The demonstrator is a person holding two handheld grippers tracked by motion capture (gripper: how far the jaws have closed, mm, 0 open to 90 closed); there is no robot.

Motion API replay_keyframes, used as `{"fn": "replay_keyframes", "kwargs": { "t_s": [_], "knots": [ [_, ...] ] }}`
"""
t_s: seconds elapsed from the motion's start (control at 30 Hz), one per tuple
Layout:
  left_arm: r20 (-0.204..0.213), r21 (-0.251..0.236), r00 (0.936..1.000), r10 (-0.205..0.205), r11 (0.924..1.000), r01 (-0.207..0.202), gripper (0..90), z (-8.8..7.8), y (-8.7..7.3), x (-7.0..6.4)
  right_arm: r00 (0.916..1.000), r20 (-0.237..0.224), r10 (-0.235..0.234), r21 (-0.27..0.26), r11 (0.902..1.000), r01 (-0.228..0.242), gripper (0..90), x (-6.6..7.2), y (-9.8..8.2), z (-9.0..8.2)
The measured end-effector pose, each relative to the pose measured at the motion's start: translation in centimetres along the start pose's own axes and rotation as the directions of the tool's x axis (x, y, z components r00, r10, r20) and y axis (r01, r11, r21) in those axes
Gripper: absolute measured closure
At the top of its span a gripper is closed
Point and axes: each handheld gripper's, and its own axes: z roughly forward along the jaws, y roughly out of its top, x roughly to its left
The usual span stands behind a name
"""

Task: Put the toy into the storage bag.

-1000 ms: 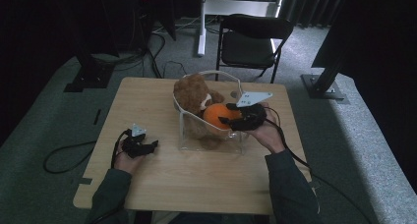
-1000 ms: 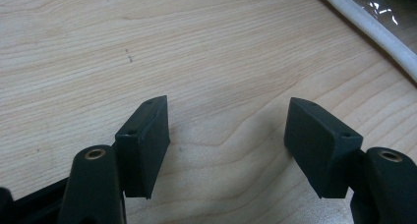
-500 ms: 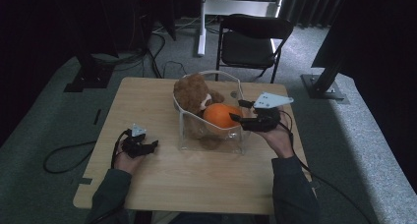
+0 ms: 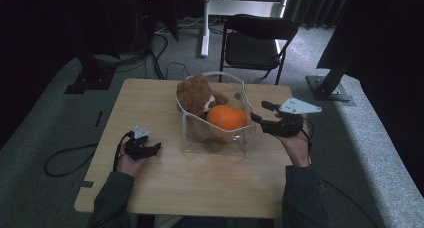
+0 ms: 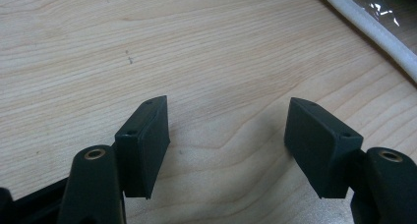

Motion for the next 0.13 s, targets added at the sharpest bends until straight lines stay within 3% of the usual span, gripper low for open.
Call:
{"fn": "replay_keyframes", "kwargs": {
  "t_s": [0.13],
  "knots": [
    [0.001,0.0,1.0,0.001,1.0,-0.001,34.1,0.04,0.03,0.01,0.9978,0.066,0.01,0.013,0.9998,-0.011,36.9,-0.87,-0.43,-0.67]
  ]
}}
